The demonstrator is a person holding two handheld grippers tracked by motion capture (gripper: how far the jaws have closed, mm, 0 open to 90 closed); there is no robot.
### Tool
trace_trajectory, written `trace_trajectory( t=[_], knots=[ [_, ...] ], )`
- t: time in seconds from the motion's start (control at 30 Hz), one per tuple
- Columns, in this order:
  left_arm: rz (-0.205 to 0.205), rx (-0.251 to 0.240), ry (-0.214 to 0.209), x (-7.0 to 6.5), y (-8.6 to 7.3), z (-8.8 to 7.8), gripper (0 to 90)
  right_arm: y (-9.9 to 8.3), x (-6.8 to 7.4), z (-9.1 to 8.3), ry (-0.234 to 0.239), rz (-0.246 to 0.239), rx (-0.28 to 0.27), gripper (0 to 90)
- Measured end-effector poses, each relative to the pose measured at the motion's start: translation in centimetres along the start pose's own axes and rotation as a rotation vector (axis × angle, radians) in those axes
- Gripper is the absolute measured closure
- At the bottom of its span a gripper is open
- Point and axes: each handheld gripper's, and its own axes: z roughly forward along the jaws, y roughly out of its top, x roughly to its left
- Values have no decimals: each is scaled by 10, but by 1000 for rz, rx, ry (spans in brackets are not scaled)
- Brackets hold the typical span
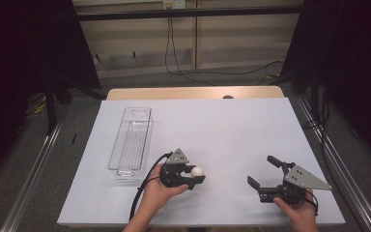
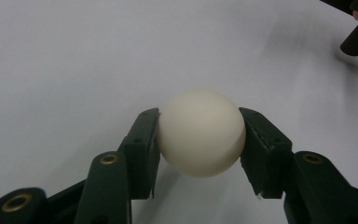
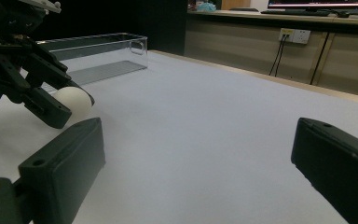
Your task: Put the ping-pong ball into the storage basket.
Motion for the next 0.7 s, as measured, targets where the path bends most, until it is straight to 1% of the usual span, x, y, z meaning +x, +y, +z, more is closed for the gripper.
trace_trajectory(
  t=[0.03,0.07,0.13,0.17,0.2,0.33,0.4,0.43,0.47,0.5,0.53,0.57,0.7],
  knots=[
    [1,11,8,0,1,-1,510,0,0,0,0,2,0,20],
    [-5,9,6,0,1,-2,510,0,0,0,0,2,0,20],
    [5,12,13,0,2,-3,510,0,0,0,2,1,0,21],
    [2,17,16,0,2,-4,510,0,0,0,2,1,0,20],
    [-2,13,17,0,2,-4,510,0,1,0,1,9,1,20],
    [-9,13,12,1,2,-4,510,0,1,0,3,6,2,20],
    [-4,18,15,2,2,-5,510,0,1,0,1,5,-1,20],
    [-14,21,16,2,2,-5,510,0,2,0,3,9,-2,20],
    [-17,12,12,2,2,-5,510,0,2,0,1,11,-4,20],
    [-15,18,13,2,3,-6,510,0,1,0,3,4,-5,20],
    [-18,16,12,1,3,-7,510,0,1,-1,4,9,-4,20],
    [-17,13,11,1,3,-7,510,0,1,-1,2,2,-6,21],
    [-19,19,16,2,3,-9,510,1,2,-1,3,7,-4,20]
  ],
)
